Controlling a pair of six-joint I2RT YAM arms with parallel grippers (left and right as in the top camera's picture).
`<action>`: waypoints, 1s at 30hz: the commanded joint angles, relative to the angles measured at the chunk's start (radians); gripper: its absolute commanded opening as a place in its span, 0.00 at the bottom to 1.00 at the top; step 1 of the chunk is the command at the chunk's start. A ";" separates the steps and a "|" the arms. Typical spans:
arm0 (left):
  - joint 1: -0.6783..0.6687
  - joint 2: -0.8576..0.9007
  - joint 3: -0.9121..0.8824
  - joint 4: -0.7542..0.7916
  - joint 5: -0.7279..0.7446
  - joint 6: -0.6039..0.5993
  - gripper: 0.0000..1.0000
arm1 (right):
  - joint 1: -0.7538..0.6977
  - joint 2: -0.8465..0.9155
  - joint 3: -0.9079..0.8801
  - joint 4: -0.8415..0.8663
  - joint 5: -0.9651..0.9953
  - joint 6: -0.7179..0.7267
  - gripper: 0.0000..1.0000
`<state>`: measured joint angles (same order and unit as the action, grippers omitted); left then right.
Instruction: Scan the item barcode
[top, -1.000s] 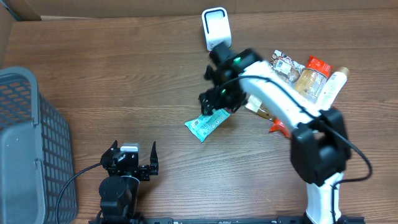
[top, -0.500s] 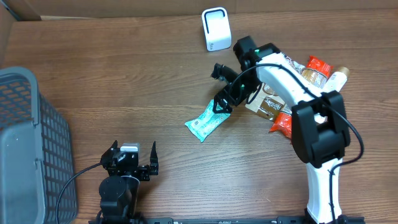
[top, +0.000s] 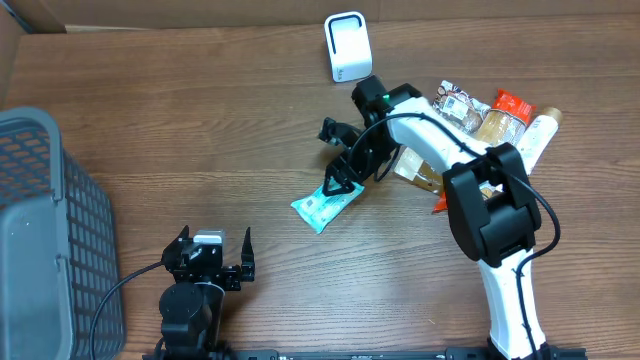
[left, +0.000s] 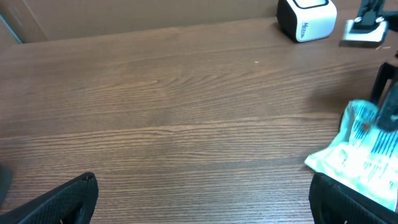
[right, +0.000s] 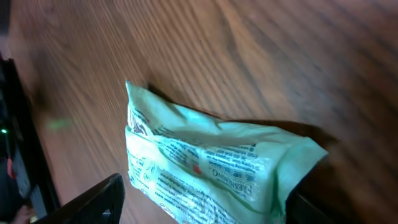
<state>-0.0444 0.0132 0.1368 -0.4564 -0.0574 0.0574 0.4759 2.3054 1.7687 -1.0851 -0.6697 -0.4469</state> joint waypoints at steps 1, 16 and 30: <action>0.000 -0.009 -0.006 0.000 -0.009 -0.013 1.00 | 0.048 0.014 -0.058 0.074 -0.005 0.145 0.72; 0.000 -0.009 -0.006 0.000 -0.009 -0.013 1.00 | 0.056 0.014 -0.087 0.134 0.007 0.317 0.04; 0.000 -0.009 -0.006 0.000 -0.009 -0.013 1.00 | 0.023 0.014 -0.087 0.346 -0.015 0.552 0.09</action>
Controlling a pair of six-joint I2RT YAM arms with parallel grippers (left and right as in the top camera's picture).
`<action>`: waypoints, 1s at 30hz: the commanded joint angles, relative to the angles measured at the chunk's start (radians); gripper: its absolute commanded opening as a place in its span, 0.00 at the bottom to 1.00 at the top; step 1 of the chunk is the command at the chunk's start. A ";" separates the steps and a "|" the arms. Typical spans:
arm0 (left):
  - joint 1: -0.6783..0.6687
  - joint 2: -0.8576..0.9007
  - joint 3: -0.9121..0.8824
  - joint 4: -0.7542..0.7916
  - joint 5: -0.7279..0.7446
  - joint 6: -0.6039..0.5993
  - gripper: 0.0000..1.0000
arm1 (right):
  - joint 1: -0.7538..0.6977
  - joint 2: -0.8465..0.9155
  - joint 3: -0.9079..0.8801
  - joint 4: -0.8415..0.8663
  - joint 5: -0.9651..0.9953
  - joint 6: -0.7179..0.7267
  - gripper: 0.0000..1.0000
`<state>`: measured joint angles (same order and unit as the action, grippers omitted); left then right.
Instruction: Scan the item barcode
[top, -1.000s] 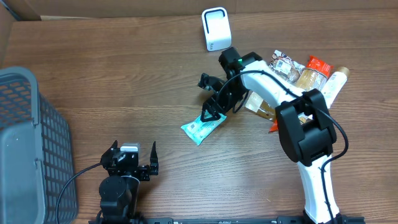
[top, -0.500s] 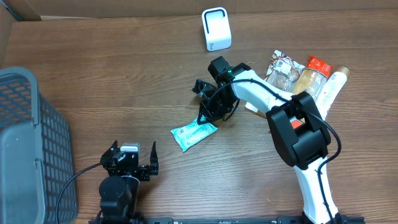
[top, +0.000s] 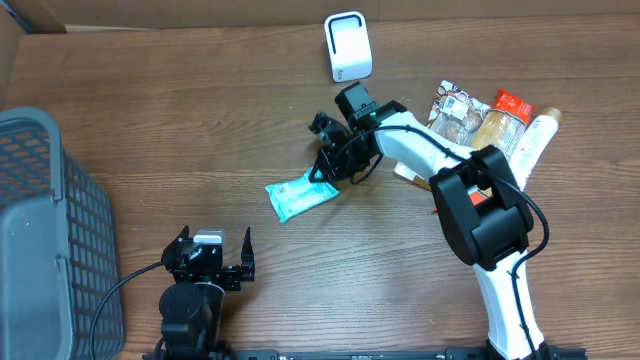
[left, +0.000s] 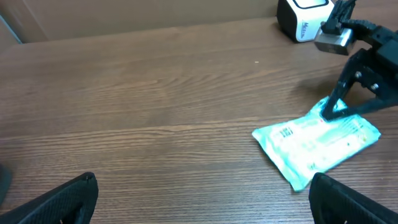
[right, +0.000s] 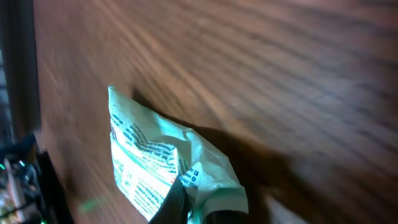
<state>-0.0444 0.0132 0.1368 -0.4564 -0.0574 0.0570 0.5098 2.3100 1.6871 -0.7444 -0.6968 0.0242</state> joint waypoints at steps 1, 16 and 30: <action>0.000 -0.009 -0.006 0.000 -0.009 -0.012 1.00 | -0.011 0.010 -0.005 0.000 0.021 0.081 0.18; 0.000 -0.009 -0.006 0.000 -0.009 -0.012 1.00 | 0.047 0.010 -0.068 -0.020 0.116 0.142 0.45; 0.000 -0.009 -0.006 0.000 -0.009 -0.012 1.00 | -0.003 -0.050 -0.108 0.021 -0.067 0.198 0.04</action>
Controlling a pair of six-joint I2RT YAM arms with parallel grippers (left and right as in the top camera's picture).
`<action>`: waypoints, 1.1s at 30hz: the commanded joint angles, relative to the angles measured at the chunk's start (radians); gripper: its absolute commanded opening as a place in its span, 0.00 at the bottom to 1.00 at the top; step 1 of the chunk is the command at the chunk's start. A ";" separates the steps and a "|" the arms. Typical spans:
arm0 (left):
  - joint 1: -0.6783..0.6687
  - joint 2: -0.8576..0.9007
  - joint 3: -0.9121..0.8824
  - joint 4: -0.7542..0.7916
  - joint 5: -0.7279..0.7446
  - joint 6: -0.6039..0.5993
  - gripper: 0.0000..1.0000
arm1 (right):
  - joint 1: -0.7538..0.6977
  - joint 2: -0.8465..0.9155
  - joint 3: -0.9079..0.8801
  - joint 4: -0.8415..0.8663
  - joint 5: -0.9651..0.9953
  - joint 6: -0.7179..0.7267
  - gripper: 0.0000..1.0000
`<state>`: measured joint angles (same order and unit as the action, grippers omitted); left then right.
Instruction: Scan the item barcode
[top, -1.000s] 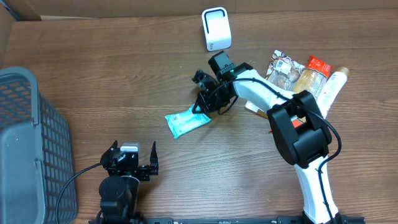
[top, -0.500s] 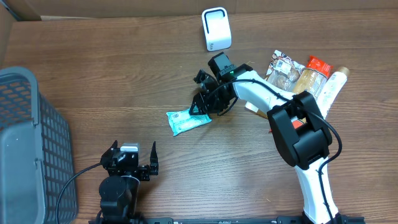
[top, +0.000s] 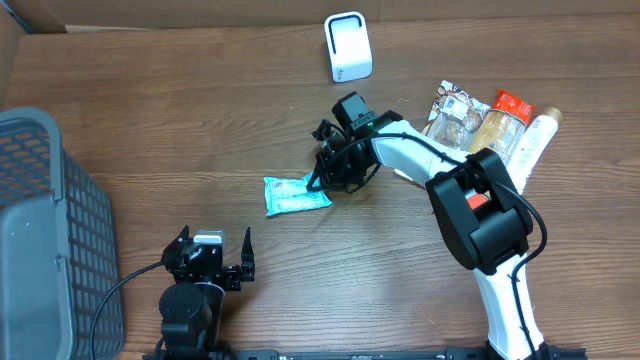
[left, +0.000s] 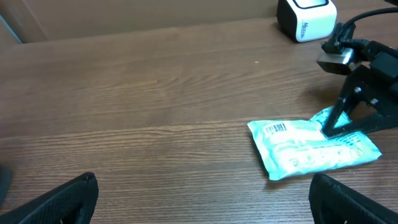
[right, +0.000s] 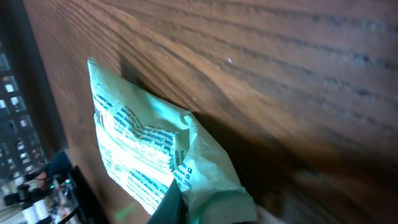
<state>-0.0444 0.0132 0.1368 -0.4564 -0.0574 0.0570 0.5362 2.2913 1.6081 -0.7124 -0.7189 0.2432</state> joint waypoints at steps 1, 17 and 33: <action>0.000 -0.009 -0.006 0.000 -0.009 -0.012 1.00 | -0.037 -0.048 -0.029 -0.015 -0.066 -0.039 0.04; 0.000 -0.009 -0.006 0.000 -0.009 -0.012 1.00 | -0.229 -0.562 -0.029 -0.156 -0.060 -0.121 0.04; 0.000 -0.009 -0.006 0.000 -0.008 -0.012 0.99 | -0.105 -0.556 -0.032 0.024 0.894 -0.344 0.04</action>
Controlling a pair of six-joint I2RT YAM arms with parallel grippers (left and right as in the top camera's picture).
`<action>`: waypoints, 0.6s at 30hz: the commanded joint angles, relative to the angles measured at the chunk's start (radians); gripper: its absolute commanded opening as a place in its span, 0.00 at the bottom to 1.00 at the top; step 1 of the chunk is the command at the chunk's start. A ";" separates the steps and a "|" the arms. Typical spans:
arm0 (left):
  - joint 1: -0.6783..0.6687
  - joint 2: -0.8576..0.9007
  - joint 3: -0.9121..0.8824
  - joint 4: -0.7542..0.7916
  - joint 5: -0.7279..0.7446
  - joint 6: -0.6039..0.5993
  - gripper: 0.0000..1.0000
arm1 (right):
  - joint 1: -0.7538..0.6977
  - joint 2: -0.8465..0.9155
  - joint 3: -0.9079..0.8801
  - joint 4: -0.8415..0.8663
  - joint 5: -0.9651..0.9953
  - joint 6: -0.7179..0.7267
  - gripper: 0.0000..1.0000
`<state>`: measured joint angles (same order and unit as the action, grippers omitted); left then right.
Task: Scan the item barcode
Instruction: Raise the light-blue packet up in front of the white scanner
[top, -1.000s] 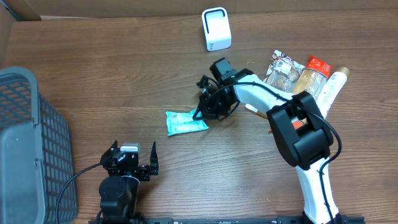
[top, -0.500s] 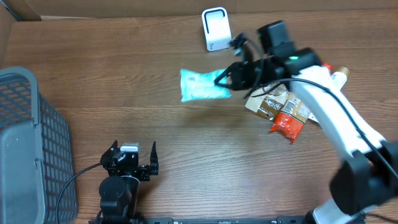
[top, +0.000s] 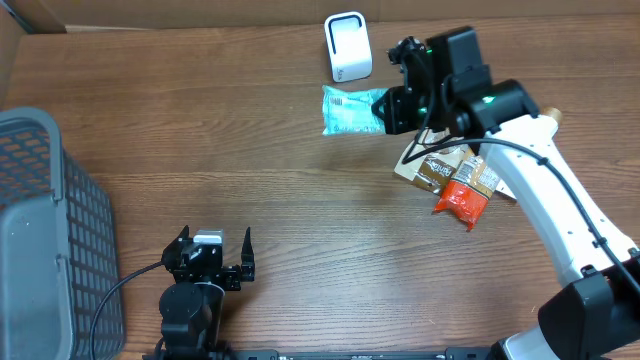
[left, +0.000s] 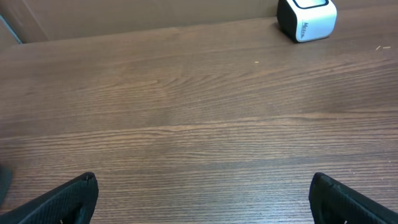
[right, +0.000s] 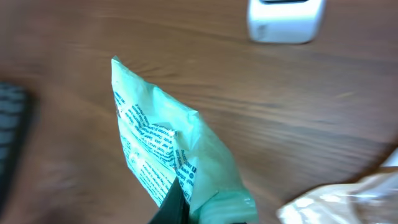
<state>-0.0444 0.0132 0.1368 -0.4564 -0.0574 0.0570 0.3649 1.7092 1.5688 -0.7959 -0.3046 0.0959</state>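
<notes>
My right gripper (top: 388, 108) is shut on one end of a light green printed packet (top: 350, 109), holding it in the air just below the white scanner (top: 347, 47) at the back of the table. In the right wrist view the green packet (right: 165, 146) sticks up from the jaws with its printed text toward the camera, and the scanner (right: 286, 20) stands beyond it. My left gripper (left: 202, 196) rests open near the front edge, nothing between its fingertips (left: 68, 196). The left wrist view shows the scanner (left: 306, 18) far off.
A grey mesh basket (top: 45, 235) stands at the left edge. A heap of snack packets (top: 470, 150) and a pale bottle lie at the right, partly under my right arm. A cardboard wall (top: 180, 12) runs along the back.
My right gripper was low on the table mid-way, shut on the packet's right end. Now it holds the packet lifted and further back, right below the scanner. The left arm is unchanged.
The packet lay at the table's middle with my right gripper around its end. Then the gripper was shut on it, and the packet lay further left, later with its barcode facing up. Now it hangs lifted near the scanner. The left gripper stayed open throughout.
</notes>
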 joint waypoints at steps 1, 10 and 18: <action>0.000 -0.009 -0.006 0.000 -0.009 -0.012 0.99 | 0.087 0.048 0.007 0.170 0.534 -0.324 0.04; 0.000 -0.009 -0.006 0.000 -0.008 -0.012 1.00 | 0.134 0.241 0.007 0.737 0.827 -1.020 0.04; 0.000 -0.009 -0.006 0.000 -0.009 -0.012 1.00 | 0.111 0.537 0.008 1.404 0.869 -1.555 0.04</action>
<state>-0.0444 0.0124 0.1368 -0.4553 -0.0574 0.0574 0.4889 2.1624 1.5650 0.4866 0.5198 -1.1778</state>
